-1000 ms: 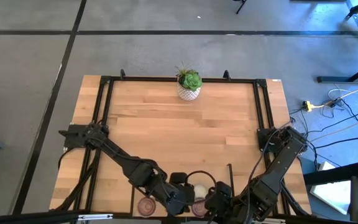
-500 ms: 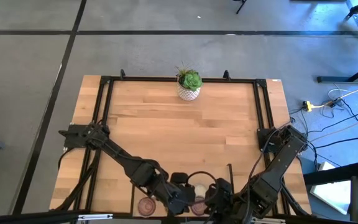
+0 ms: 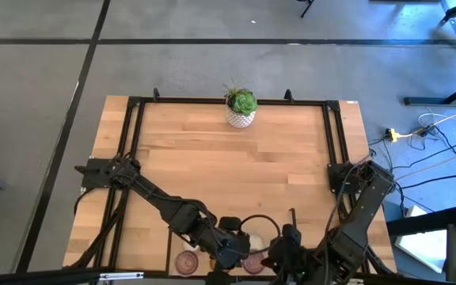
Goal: Pick & Place candle stick holders
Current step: Adjust the pink candle holder on the shelf
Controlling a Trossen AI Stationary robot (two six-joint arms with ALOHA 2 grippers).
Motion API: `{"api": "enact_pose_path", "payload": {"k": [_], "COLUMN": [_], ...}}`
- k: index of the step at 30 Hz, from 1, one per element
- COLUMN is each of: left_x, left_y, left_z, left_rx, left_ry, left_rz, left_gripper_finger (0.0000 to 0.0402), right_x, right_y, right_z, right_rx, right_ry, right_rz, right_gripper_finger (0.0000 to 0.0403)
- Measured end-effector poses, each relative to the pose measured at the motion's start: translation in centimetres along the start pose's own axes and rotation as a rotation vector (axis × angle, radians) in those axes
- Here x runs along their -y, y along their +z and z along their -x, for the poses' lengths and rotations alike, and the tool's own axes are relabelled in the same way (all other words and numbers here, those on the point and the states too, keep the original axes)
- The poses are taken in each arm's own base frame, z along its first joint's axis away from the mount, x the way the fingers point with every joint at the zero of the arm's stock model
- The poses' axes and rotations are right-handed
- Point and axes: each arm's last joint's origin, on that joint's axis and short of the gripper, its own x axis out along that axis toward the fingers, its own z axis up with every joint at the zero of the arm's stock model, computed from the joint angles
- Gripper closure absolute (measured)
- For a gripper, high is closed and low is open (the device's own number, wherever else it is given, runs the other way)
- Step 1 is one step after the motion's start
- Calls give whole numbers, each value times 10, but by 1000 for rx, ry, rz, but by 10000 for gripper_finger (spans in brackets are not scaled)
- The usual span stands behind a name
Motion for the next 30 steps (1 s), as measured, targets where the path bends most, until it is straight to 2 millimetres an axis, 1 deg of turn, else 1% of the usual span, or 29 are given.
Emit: {"api": "enact_pose_path", "payload": {"k": [11, 18, 30], "left_x": [-5, -8, -11], "left_y": [-1, -2, -3], "left_z": [0, -8, -16], "left_rx": [-37, -63, -80], "left_ry": [8, -1, -14], "left_rz": [5, 11, 5], "left_gripper_finger": [400, 400, 400], "right_x": [1, 2, 2], "right_y": [-2, -3, -3], "right_z": [1, 2, 2], "right_rx": [-2, -5, 0], "right_ry": [-15, -23, -28], "right_rz": [-6, 0, -2], "right_gripper_finger": [403, 403, 403]}}
